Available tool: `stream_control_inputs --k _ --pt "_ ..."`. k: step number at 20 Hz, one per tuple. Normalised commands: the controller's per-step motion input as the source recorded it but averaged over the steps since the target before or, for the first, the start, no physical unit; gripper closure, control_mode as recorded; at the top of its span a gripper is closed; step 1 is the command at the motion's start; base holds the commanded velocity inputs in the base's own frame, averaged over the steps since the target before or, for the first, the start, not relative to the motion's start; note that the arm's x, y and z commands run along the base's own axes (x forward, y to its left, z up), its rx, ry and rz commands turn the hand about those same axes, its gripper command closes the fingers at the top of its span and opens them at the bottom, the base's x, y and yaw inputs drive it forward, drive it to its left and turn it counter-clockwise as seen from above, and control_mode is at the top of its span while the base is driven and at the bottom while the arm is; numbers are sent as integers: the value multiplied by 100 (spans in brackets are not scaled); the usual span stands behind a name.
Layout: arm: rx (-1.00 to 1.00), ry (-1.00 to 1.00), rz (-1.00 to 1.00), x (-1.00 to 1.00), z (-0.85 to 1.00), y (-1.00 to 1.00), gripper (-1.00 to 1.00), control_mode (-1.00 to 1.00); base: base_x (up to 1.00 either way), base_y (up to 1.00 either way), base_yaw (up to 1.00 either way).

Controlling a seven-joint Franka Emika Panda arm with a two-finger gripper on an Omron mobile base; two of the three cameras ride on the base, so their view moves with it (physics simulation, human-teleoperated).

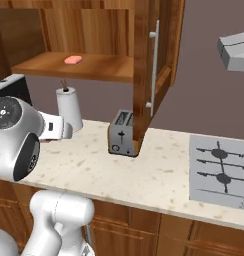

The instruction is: Locate and retrieve the bar soap and bar soap from the cabinet. Place them next to the sink.

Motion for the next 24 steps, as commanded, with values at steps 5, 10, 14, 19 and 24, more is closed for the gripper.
stream_control_inputs --k 5,10,14,19,24 --pt "0 0 0 0 0 0 100 100 -1 19 47" --pt "0 0 0 0 0 0 100 100 -1 19 50" --pt "0 0 0 0 0 0 100 100 0 15 50" --pt "0 0 0 0 0 0 100 100 0 14 50" --pt "0 0 0 0 0 0 100 100 0 14 50"
